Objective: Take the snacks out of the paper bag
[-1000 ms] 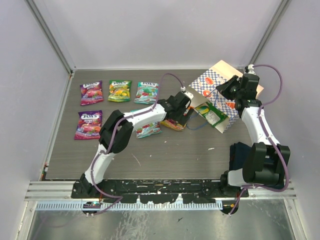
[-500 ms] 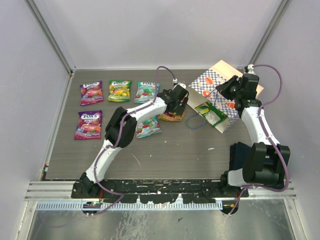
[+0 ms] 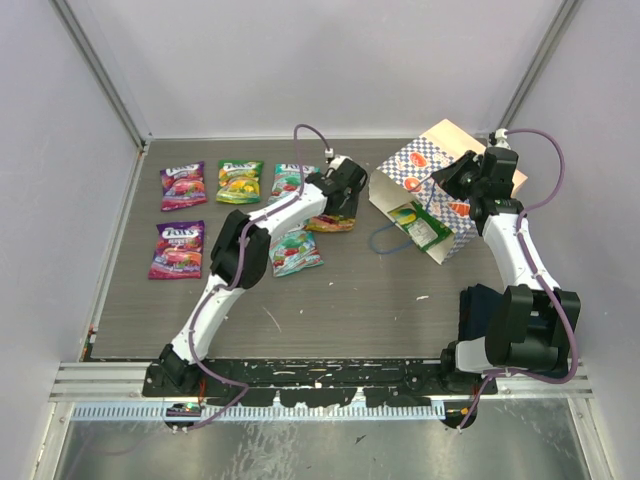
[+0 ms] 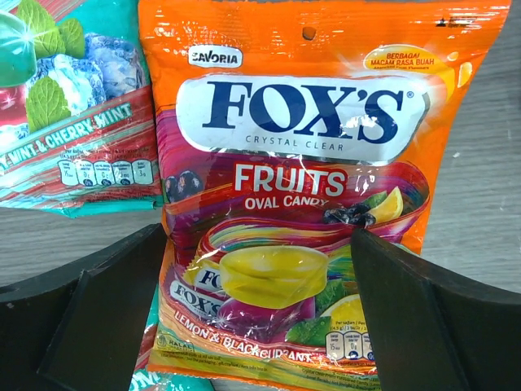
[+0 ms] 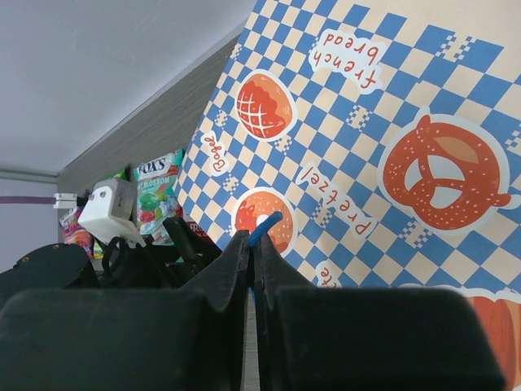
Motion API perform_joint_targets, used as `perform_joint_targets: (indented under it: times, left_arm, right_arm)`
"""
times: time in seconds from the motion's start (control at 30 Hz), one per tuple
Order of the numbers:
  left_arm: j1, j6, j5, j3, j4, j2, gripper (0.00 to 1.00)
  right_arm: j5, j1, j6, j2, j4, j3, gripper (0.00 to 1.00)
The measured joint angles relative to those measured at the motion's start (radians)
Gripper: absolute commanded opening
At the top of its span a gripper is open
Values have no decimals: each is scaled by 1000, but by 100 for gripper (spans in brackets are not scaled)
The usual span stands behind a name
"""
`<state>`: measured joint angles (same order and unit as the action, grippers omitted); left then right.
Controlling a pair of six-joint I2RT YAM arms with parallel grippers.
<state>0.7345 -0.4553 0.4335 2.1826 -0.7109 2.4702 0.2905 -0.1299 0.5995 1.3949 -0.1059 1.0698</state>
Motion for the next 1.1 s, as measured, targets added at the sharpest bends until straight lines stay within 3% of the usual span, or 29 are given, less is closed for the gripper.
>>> perform_joint_targets:
  times: [0.33,0.53,0.67,0.83,1.1]
  left_arm:
    - [-10,-36,11,25,-17,13,98]
    - [-12,-71,0,237,-51,137,100]
    - [-16,-114,-9,296,-41,175,98]
    - [-24,-135,-15,290,-4,175,98]
    - [-30,-72,-40,99,140,81,98]
  right_arm:
    - [-16,0,0,-1,-2,3,1]
    - [-16,0,0,-8,-5,5,1]
    - [-16,0,1,-16,-5,5,1]
    - [-16,0,0,-16,-13,11,1]
    - [-14,0,1,-16,-16,18,1]
